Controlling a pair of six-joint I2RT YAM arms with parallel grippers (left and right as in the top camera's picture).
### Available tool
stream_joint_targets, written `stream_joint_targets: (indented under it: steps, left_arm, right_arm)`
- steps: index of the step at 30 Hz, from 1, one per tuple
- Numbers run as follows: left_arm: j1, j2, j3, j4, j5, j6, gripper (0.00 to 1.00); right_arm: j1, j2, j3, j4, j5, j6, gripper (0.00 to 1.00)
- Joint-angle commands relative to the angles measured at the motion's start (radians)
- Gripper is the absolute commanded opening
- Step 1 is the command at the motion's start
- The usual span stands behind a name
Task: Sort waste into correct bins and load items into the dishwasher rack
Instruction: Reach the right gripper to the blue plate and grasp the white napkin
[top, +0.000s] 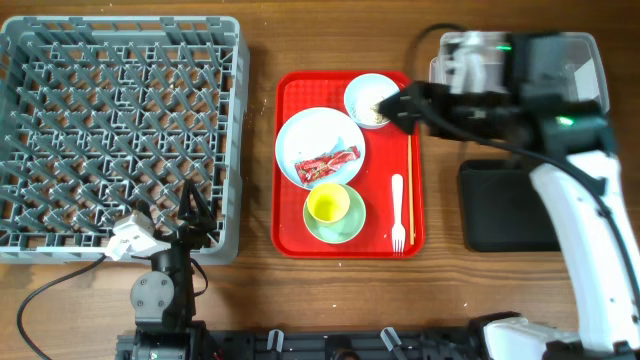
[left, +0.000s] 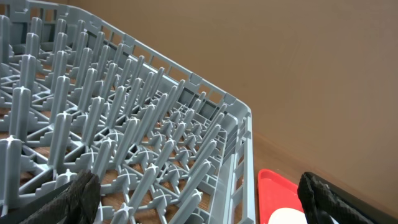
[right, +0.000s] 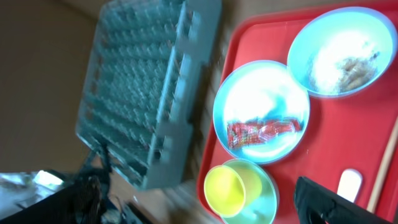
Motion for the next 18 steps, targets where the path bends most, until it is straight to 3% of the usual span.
stream_joint_targets:
  steps: [1,4,9,12,13,18]
  left_arm:
    - [0.006,-0.008,-0.004,0.000,-0.014,0.008,1.00]
    - [0.006,-0.008,-0.004,0.000,-0.014,0.008,1.00]
    - [0.006,-0.008,-0.004,0.000,-0.014,0.008,1.00]
    - [0.006,-0.008,-0.004,0.000,-0.014,0.008,1.00]
    - [0.006,-0.008,-0.004,0.000,-0.014,0.008,1.00]
    - [0.006,-0.008,-0.004,0.000,-0.014,0.008,1.00]
  right_arm:
    - [0.186,0.133,0.250,-0.199,0.444,-0.062,0.99]
    - [0.267,0.275,0.372,-0.288,0.563,-0.047,0.99]
    - [0.317,0.426,0.374,-0.207,0.466,0.172,0.98]
    - [0.330,0.505,0.373,-0.150,0.459,0.239,0.76]
    - [0.335,0.534,0.373,-0.134,0.459,0.242,0.72]
    - [0.380,0.669,0.373,-0.030,0.480,0.084,0.73]
